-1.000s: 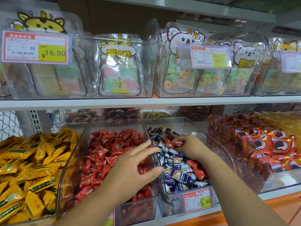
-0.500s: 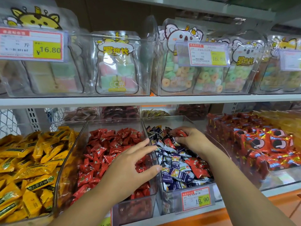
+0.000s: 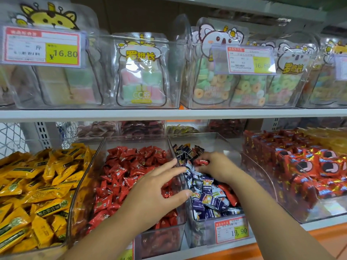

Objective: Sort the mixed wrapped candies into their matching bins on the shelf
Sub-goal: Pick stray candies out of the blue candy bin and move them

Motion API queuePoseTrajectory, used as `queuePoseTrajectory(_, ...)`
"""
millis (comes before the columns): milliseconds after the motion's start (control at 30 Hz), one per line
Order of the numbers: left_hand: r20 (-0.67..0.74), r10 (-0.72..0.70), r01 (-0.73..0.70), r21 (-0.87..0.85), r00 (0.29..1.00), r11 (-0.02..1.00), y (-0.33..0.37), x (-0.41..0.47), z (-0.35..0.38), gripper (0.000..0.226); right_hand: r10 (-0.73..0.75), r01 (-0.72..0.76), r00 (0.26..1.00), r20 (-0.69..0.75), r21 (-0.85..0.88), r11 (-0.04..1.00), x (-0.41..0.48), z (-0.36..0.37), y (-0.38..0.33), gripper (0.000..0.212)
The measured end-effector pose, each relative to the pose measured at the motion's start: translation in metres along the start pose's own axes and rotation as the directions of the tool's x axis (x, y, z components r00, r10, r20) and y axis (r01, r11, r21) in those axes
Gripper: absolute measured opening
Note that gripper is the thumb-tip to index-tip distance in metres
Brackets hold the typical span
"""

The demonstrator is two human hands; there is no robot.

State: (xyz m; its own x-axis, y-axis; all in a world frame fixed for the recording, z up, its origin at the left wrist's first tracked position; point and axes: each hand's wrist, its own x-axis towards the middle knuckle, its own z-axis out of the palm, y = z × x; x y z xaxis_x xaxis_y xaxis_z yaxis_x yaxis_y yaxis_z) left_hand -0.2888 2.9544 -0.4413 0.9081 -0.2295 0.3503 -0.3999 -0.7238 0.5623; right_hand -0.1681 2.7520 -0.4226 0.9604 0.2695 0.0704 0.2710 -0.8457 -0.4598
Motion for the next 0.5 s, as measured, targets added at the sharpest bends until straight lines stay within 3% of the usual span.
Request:
queuePoseTrajectory(200, -0.002, -0.003, 0.003, 0.012, 1.0, 1.0, -0.001, -0.001, 0.001, 0.06, 0.038, -0.001, 0.987, -0.154, 0.235, 0.972, -0.01, -0.012, -0.009, 0.028)
queuePoseTrajectory(400, -0.068, 0.009, -0.007, 0.025, 0.998, 1.0, 0.003, -0.003, 0.001, 0.055, -0.094, 0.189, 0.967, -0.235, 0.423, 0.886, -0.016, -0.015, -0.055, 0.019)
queuePoseTrajectory(500, -0.085, 0.015, -0.011, 0.048, 0.996, 0.999, 0.004, -0.004, 0.001, 0.056, -0.156, 0.223, 0.973, -0.17, 0.523, 0.823, -0.012, -0.002, -0.08, 0.026)
